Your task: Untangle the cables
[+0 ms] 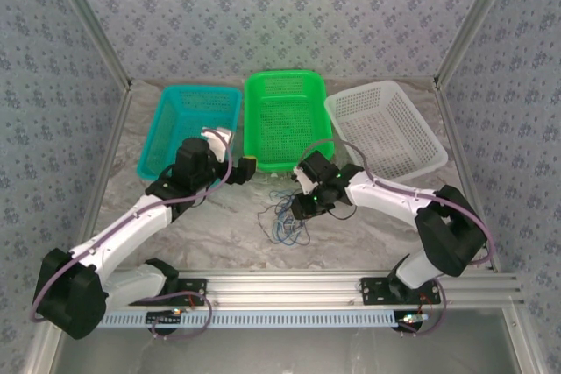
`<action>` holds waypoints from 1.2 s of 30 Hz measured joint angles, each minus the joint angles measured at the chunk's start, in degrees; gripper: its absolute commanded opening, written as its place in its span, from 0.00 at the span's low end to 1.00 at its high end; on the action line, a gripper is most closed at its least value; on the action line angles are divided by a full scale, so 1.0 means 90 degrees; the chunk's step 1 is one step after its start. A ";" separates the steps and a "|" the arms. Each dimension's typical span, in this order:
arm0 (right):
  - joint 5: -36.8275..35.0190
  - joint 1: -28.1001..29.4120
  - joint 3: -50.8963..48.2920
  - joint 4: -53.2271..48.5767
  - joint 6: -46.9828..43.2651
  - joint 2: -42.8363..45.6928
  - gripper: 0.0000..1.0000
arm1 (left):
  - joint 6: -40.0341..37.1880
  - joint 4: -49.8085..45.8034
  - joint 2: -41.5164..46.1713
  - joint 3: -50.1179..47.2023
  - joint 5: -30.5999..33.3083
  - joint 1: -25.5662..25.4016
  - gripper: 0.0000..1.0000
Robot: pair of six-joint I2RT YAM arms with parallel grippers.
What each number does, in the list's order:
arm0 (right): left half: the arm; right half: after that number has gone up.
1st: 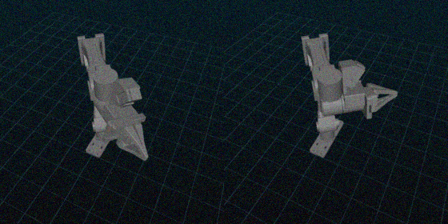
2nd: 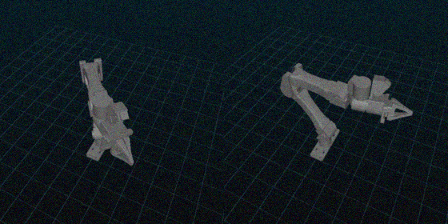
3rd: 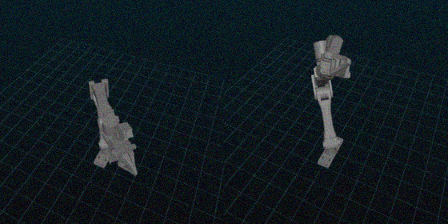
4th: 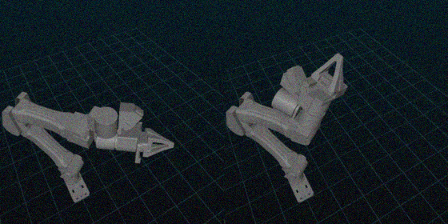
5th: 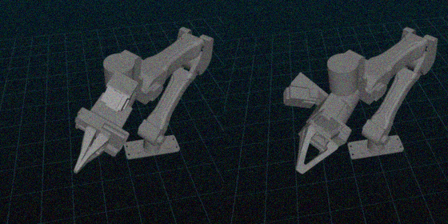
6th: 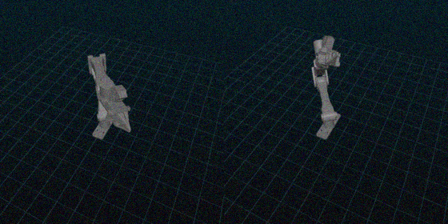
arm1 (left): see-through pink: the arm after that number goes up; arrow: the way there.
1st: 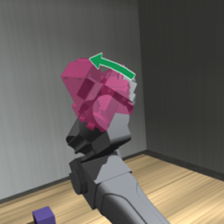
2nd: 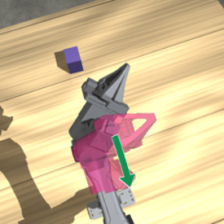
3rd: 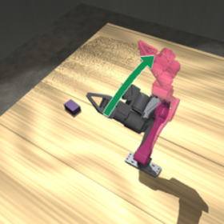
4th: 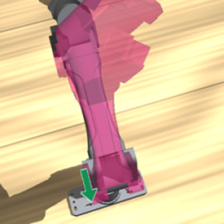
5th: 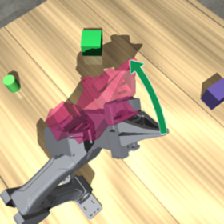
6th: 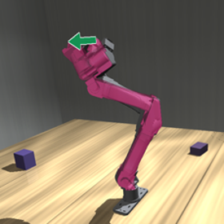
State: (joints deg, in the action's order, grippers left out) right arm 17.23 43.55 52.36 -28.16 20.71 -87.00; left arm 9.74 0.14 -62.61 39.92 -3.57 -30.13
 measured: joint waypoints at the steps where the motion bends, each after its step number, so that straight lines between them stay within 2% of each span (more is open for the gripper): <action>1: -0.0024 0.0015 0.0012 0.0002 0.0024 0.0000 0.11 | 0.0000 -0.0002 0.0000 0.0000 0.0002 0.0000 0.99; 8: -0.0393 0.0070 0.0056 -0.0112 0.0075 0.0544 0.00 | 0.0002 0.0000 -0.0005 0.0000 -0.0002 0.0000 0.99; 16: -0.0437 -0.0165 0.0415 -0.0466 -0.0051 0.1642 0.00 | 0.0100 0.0160 -0.0238 0.0000 -0.0304 -0.0257 0.99; 26: -0.0007 -0.0500 0.0741 -0.0704 -0.0214 0.2135 0.00 | 0.0189 0.0639 -0.0991 0.0027 -0.0947 -0.0984 0.94; 36: 0.0408 -0.0823 0.1129 -0.0702 -0.0257 0.2521 0.00 | 0.0335 0.1151 -0.1651 0.0585 -0.1396 -0.1231 0.92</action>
State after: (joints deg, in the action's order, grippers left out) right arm 20.91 36.14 62.52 -34.48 18.39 -64.31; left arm 12.75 10.50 -77.47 45.19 -16.14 -41.21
